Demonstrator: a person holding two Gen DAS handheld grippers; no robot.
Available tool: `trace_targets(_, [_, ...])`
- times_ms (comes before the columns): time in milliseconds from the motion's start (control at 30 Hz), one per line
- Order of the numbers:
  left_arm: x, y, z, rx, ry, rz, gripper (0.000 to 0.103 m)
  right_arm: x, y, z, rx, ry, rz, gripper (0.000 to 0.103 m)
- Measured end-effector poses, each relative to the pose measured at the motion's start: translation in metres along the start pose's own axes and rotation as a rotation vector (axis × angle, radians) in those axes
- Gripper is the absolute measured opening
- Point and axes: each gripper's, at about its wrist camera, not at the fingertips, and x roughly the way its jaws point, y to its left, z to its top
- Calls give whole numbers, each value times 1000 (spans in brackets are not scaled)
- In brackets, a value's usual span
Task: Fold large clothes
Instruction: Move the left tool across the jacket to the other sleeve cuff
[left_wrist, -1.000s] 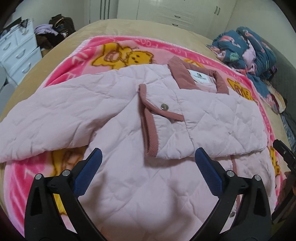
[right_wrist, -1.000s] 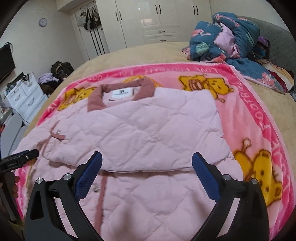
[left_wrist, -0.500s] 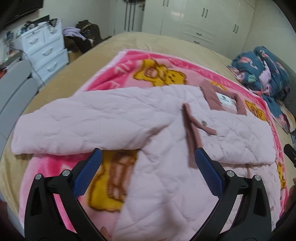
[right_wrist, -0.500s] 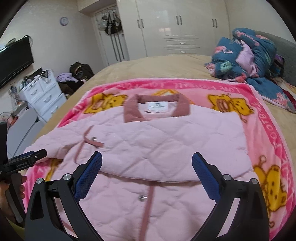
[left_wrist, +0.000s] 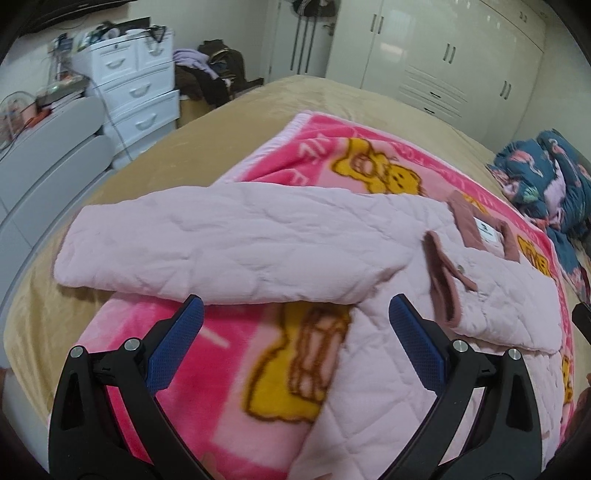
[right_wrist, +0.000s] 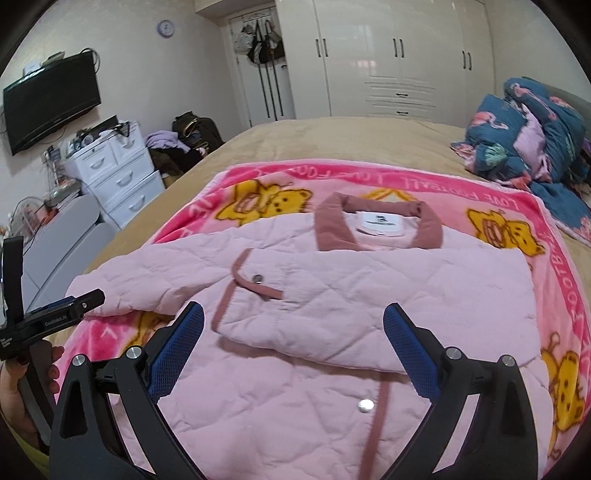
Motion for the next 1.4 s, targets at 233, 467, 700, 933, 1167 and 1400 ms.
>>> trace_targets(233, [3, 31, 0, -60, -3, 35, 94, 15, 36, 5, -44, 17, 45, 97])
trace_targets(467, [10, 63, -3, -118, 0, 87, 94, 32, 74, 4, -101, 42, 87, 97])
trace_targets(700, [24, 93, -6, -191, 19, 115, 94, 51, 106, 0, -164, 80, 113, 97])
trace_targets(933, [37, 120, -11, -273, 34, 124, 94, 75, 135, -8, -207, 126, 145, 97])
trace_targets(1167, [50, 150, -14, -399, 34, 104, 94, 87, 154, -14, -229, 147, 174, 97])
trace_targets(1400, [68, 184, -13, -530, 38, 104, 94, 94, 153, -15, -213, 157, 183, 97])
